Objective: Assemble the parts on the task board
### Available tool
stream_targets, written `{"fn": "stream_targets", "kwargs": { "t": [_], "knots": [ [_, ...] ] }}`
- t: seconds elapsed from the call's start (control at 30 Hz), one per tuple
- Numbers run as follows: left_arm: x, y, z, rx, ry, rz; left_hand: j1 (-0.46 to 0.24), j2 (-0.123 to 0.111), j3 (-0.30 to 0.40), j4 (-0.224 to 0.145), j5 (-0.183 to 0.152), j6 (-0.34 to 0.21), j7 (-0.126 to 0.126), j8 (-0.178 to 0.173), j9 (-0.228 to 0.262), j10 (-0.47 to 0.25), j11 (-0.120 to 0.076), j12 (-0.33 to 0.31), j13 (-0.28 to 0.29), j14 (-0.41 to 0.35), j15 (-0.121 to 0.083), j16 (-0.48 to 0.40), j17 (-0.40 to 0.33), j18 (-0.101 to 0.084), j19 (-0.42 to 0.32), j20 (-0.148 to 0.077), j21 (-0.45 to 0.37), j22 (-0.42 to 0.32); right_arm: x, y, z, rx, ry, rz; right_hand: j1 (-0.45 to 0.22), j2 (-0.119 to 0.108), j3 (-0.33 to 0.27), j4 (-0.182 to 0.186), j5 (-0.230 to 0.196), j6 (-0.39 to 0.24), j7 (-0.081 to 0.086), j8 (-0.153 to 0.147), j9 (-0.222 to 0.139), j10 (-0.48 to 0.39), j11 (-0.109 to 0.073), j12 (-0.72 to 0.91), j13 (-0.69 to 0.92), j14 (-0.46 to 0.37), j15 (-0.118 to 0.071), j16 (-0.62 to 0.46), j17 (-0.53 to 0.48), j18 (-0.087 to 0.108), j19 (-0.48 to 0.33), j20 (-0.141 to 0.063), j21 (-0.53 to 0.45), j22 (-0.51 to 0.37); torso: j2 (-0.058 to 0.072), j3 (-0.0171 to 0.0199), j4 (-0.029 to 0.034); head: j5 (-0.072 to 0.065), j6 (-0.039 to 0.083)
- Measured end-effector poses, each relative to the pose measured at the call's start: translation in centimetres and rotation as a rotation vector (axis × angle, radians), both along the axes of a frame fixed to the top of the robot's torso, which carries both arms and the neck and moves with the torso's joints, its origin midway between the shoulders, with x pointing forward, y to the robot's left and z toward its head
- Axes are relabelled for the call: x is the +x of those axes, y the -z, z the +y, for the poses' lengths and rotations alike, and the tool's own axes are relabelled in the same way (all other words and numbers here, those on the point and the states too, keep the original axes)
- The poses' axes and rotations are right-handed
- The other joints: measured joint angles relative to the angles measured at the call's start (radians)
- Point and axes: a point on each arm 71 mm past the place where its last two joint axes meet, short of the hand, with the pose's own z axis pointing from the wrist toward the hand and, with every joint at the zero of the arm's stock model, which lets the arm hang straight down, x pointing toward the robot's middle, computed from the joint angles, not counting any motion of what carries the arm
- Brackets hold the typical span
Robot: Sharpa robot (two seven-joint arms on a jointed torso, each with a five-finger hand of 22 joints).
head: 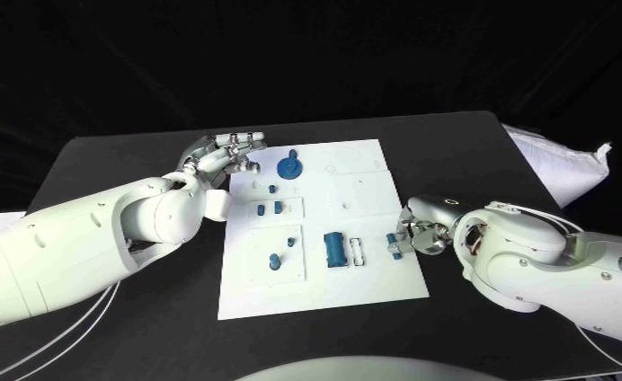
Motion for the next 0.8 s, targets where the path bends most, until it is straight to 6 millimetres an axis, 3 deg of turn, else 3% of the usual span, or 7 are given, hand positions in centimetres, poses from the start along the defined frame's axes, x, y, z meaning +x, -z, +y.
{"fn": "stream_targets", "kwargs": {
  "t": [0.27,0.7,0.8],
  "knots": [
    [0.0,0.0,0.0,0.0,0.0,0.0,0.0,0.0,0.0,0.0,0.0,0.0,0.0,0.0,0.0,0.0,0.0,0.0,0.0,0.0,0.0,0.0,-0.002,0.0,-0.004,0.004,0.0,0.0,0.3,0.0,0.8,-0.09,-0.075,-0.046,0.02,-0.019,-0.014,-0.009,-0.028,0.011,-0.003,0.0,0.01,0.0,0.0,0.0,0.009,0.0,0.0,0.0,0.016,0.0,0.0,0.0,0.0,0.0,0.0,-0.0001,0.0011,0.0,0.0],
    [0.0,0.0,0.1,0.0,0.0,0.001,0.0,0.0,0.0,0.0,0.0,-0.004,0.004,0.0,0.0,-0.004,-0.004,0.005,0.0,0.0,0.0,0.0,-0.002,0.0,-0.004,0.004,0.0,0.0,0.5,0.1,2.4,-0.213,-0.182,-0.121,0.091,0.01,0.003,-0.047,-0.04,0.025,0.0,-0.008,0.018,0.005,-0.001,0.0,0.015,0.0,0.0,0.005,0.031,0.0,0.004,-0.004,0.0,0.0,0.0,0.0003,0.0017,-0.002,-0.002],
    [0.0,0.0,0.1,0.0,0.001,0.001,0.0,0.0,0.0,0.0,0.0,-0.004,0.004,0.004,0.0,-0.004,-0.004,0.006,0.0,0.0,0.0,0.0,-0.002,0.0,-0.004,0.004,0.0,0.0,0.5,0.1,2.5,-0.221,-0.191,-0.124,0.104,0.023,0.017,-0.057,-0.02,0.029,-0.004,-0.008,0.018,0.006,-0.002,0.0,0.015,0.0,0.0,0.005,0.033,0.0,0.004,-0.004,0.0,0.001,0.0,0.0003,0.0012,-0.001,-0.002]
  ]
}}
